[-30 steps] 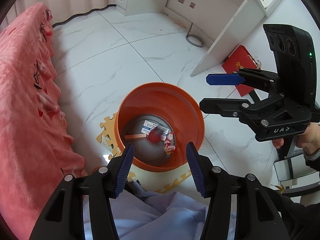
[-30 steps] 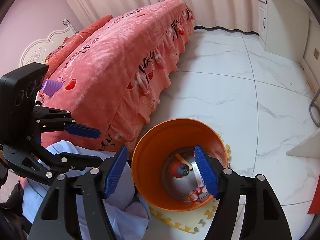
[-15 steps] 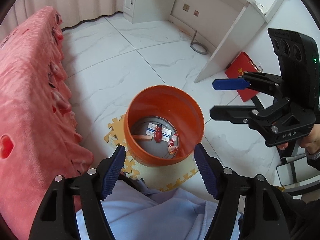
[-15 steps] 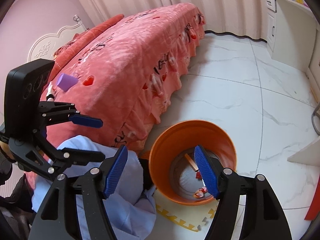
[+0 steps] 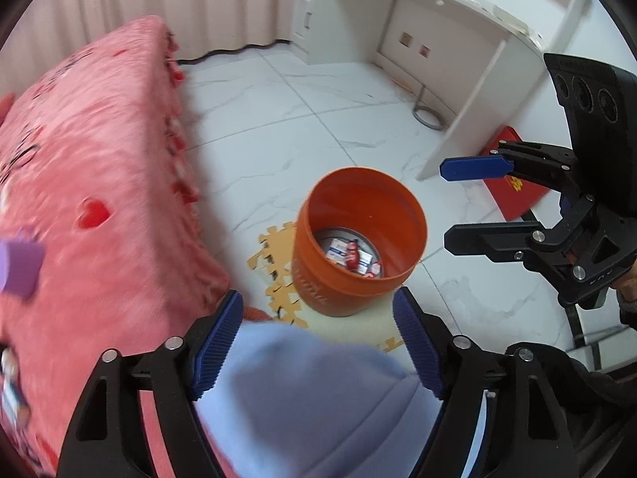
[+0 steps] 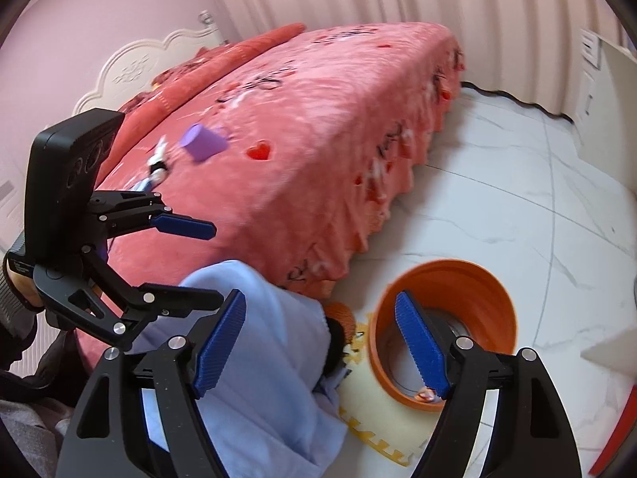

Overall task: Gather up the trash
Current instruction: 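Move both grippers away from the bin back over the bed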

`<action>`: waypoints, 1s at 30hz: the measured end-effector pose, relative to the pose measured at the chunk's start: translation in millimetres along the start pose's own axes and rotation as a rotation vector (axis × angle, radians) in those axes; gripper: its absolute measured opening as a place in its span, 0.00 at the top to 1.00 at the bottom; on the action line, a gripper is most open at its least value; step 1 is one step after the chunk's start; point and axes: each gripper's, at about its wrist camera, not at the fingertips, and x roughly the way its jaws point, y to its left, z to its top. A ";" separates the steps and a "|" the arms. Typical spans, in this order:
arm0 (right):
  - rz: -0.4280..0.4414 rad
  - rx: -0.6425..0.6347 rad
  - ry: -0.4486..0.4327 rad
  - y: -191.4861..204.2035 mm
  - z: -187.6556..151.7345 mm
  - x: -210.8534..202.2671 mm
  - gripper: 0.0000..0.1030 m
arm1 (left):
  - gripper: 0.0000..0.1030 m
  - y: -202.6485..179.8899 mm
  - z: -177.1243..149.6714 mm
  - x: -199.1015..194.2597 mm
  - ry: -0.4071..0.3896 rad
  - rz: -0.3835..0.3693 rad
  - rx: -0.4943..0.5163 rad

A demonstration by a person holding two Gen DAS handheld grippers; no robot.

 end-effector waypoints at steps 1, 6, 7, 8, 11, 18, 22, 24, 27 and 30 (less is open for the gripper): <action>0.010 -0.011 0.000 6.9 1.3 1.1 0.25 | 0.19 2.8 -5.6 -7.1 -0.012 0.009 -0.013; 0.057 -0.074 0.007 48.0 11.6 11.3 0.25 | 0.18 20.1 -34.9 -36.9 -0.047 0.064 -0.080; 0.068 -0.087 0.010 57.9 14.2 14.6 0.25 | 0.18 24.3 -42.9 -43.1 -0.051 0.081 -0.098; 0.077 -0.096 0.012 65.5 16.3 17.2 0.25 | 0.18 26.2 -48.0 -47.6 -0.054 0.088 -0.111; 0.109 -0.137 0.024 92.7 23.1 27.2 0.25 | 0.15 42.1 -69.5 -64.5 -0.068 0.111 -0.168; 0.177 -0.235 0.054 157.4 36.1 52.9 0.25 | 0.15 73.7 -127.8 -98.8 -0.091 0.173 -0.301; 0.209 -0.290 0.073 191.0 43.2 69.1 0.25 | 0.15 95.5 -154.5 -112.6 -0.093 0.201 -0.363; 0.221 -0.309 0.080 203.2 47.0 76.7 0.25 | 0.15 104.9 -163.5 -117.9 -0.095 0.212 -0.381; 0.236 -0.332 0.089 220.4 52.7 87.7 0.25 | 0.15 119.7 -169.6 -123.2 -0.096 0.226 -0.398; 0.246 -0.347 0.096 233.3 61.9 99.0 0.25 | 0.15 136.0 -171.1 -126.4 -0.097 0.238 -0.414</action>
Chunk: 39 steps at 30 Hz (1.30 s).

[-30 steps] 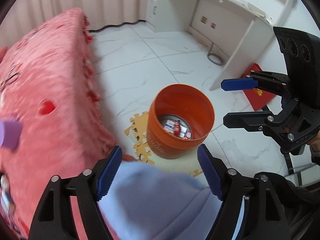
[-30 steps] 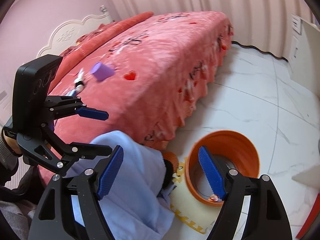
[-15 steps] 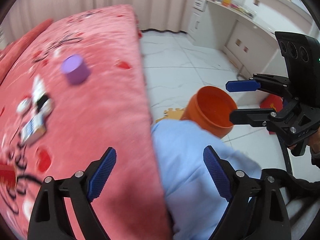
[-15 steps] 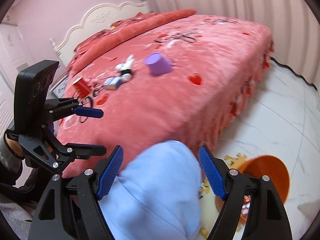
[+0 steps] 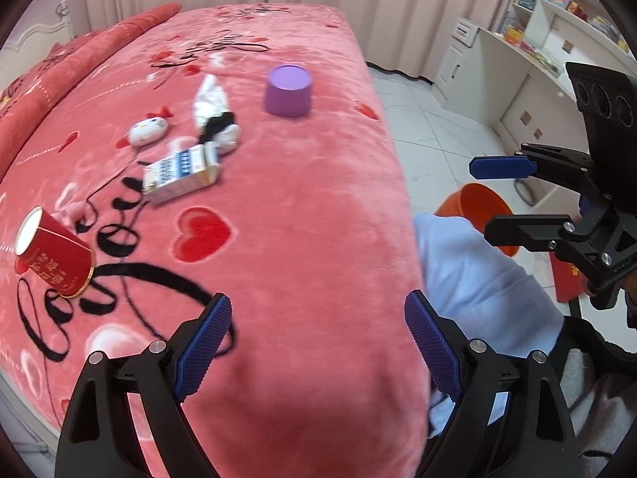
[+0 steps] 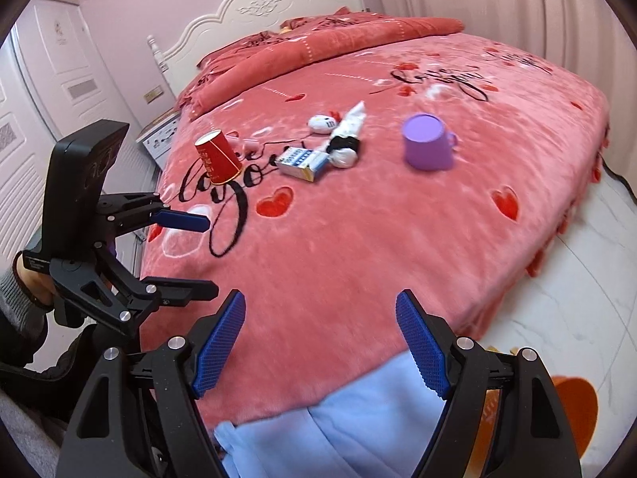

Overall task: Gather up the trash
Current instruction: 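Move both grippers away from the bin back over the bed, then grasp the blue-white medicine box with the left gripper while the right grasps the white tissue bundle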

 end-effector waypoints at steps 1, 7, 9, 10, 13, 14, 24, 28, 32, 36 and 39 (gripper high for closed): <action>0.003 -0.001 0.002 0.0 3.6 3.3 0.25 | 0.15 4.1 1.4 0.8 -0.001 0.002 -0.002; 0.024 0.003 0.003 -3.8 31.5 27.7 0.25 | 0.15 33.1 12.2 9.9 0.004 0.002 -0.020; 0.027 0.001 0.003 -5.9 41.1 35.8 0.25 | 0.15 41.4 18.9 15.5 0.010 -0.004 -0.023; 0.032 -0.002 0.001 -7.2 47.8 40.7 0.25 | 0.15 45.6 23.0 18.6 0.012 -0.007 -0.026; 0.042 -0.019 -0.001 -10.4 67.6 55.2 0.25 | 0.15 59.3 35.9 29.5 0.017 -0.002 -0.034; 0.042 -0.025 -0.002 -12.1 74.4 60.9 0.25 | 0.15 62.8 39.3 32.6 0.018 0.000 -0.039; 0.076 -0.042 0.032 -29.2 113.2 112.3 0.25 | 0.14 112.1 71.6 69.3 0.024 0.024 -0.133; 0.082 -0.028 0.043 -35.4 114.4 122.7 0.25 | 0.06 122.3 77.9 78.1 0.007 0.060 -0.158; 0.095 -0.022 0.047 -39.0 113.6 127.7 0.25 | 0.06 135.8 79.5 79.0 -0.003 0.068 -0.212; 0.104 -0.012 0.049 -42.2 113.3 133.3 0.25 | 0.06 145.6 77.8 78.8 -0.003 0.089 -0.229; 0.107 -0.006 0.045 -44.5 115.7 138.4 0.25 | 0.06 155.6 76.2 74.7 -0.029 0.097 -0.250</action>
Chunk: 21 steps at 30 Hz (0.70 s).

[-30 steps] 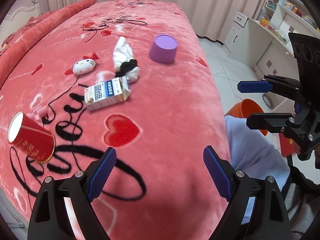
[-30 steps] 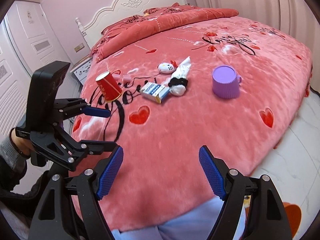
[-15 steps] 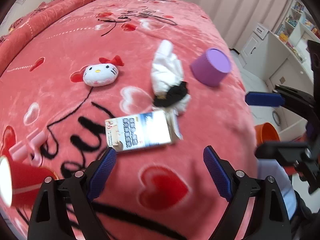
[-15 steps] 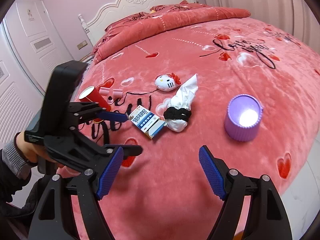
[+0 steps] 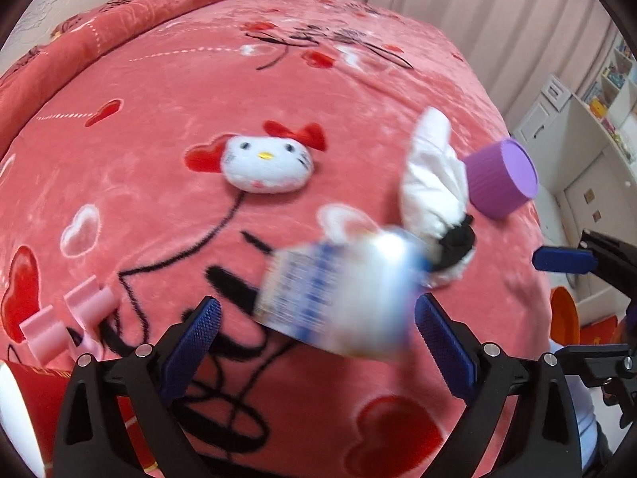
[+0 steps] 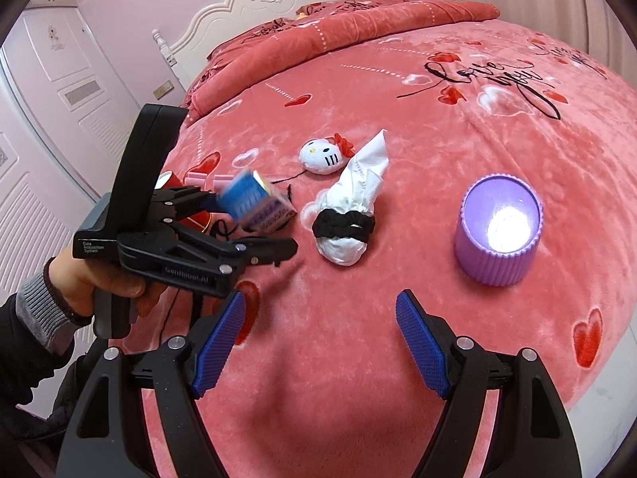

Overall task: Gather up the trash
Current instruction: 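Grasp the blue-white medicine box with the left gripper while the right grasps the white tissue bundle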

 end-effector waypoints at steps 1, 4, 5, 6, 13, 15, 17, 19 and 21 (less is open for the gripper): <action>0.000 0.000 -0.001 -0.6 1.0 1.4 0.25 | 0.07 2.8 0.7 -0.5 -0.007 -0.005 -0.007; -0.005 -0.003 -0.003 -1.0 5.4 9.0 0.25 | 0.23 8.1 3.0 -0.4 -0.011 -0.052 -0.013; -0.006 -0.004 -0.002 -0.8 6.2 11.3 0.25 | 0.33 7.5 2.8 -0.2 -0.003 -0.060 0.000; -0.004 -0.003 -0.001 -1.2 8.6 14.5 0.25 | 0.43 6.1 2.7 0.0 -0.002 -0.055 0.013; -0.006 0.009 -0.004 -5.1 22.8 31.8 0.25 | 0.73 6.4 2.3 -7.4 -0.036 -0.093 0.045; -0.008 0.011 -0.004 -6.3 26.7 37.8 0.25 | 0.73 8.9 2.3 -9.2 -0.040 -0.109 0.042; -0.021 0.007 -0.002 -7.1 30.6 45.0 0.25 | 0.73 11.1 3.2 -9.1 -0.043 -0.117 0.044; -0.031 0.004 0.001 -7.9 34.1 51.8 0.29 | 0.73 13.7 4.3 -8.3 -0.047 -0.127 0.034; -0.044 -0.003 0.014 -8.8 36.5 58.9 0.37 | 0.73 15.5 3.9 -8.3 -0.048 -0.134 0.033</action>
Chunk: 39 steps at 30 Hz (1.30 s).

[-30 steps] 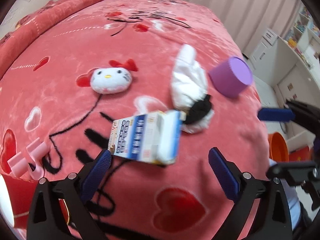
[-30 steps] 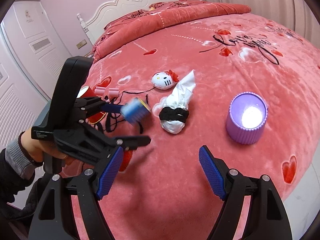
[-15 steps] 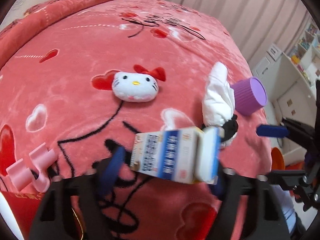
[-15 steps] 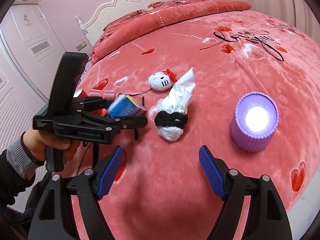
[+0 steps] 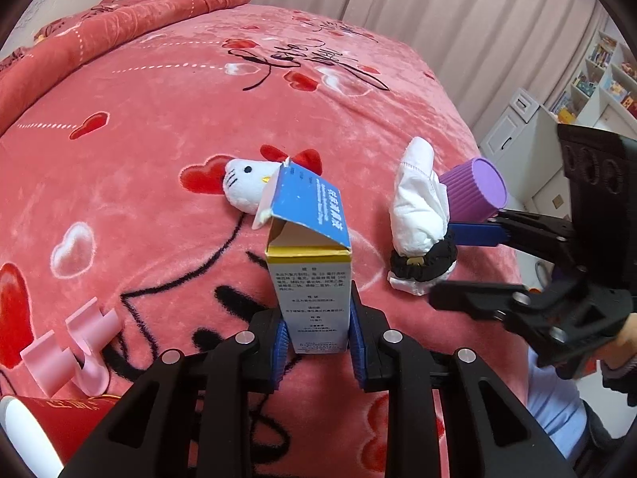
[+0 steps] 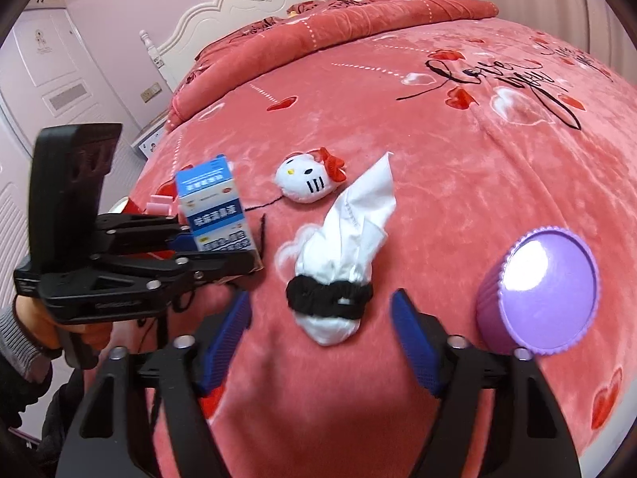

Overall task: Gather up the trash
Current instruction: 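Grasp the blue-white medicine box with the left gripper while the right grasps the white tissue bundle, then carry the medicine box and tissue bundle over the orange bin with both grippers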

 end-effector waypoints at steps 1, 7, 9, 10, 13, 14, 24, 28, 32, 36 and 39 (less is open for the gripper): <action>-0.012 -0.003 0.012 -0.2 0.7 4.7 0.39 | 0.73 1.0 -0.6 0.0 0.000 -0.001 -0.001; -0.024 -0.035 0.021 2.3 -0.3 14.4 0.60 | 0.73 5.2 -6.9 2.7 0.016 -0.015 -0.010; -0.021 -0.043 0.018 3.8 -1.4 13.0 0.61 | 0.73 3.9 -8.7 2.8 0.019 -0.016 -0.005; -0.017 -0.046 0.016 5.6 -2.5 10.6 0.61 | 0.73 3.4 -9.2 2.3 0.020 -0.019 -0.004; 0.001 -0.058 0.016 12.2 -7.8 0.6 0.61 | 0.73 -1.9 -11.7 -1.4 0.022 -0.026 0.008; 0.002 -0.063 0.017 14.6 -10.4 -3.3 0.61 | 0.73 -4.3 -13.3 -3.0 0.022 -0.026 0.013; 0.020 -0.081 0.025 47.9 -66.9 -67.8 0.61 | 0.73 -47.4 -50.0 -49.9 0.024 -0.013 0.062; 0.031 -0.070 0.015 67.0 -97.4 -96.1 0.61 | 0.73 -67.4 -70.6 -69.8 0.022 -0.010 0.082; 0.044 -0.065 0.006 85.5 -123.9 -118.4 0.61 | 0.73 -87.1 -90.6 -86.1 0.017 -0.006 0.098; 0.046 -0.076 0.000 103.9 -149.1 -138.4 0.61 | 0.73 -107.6 -109.9 -100.7 0.017 -0.005 0.121; 0.046 -0.076 -0.013 112.9 -165.4 -153.3 0.61 | 0.73 -121.9 -121.8 -108.9 0.018 -0.007 0.141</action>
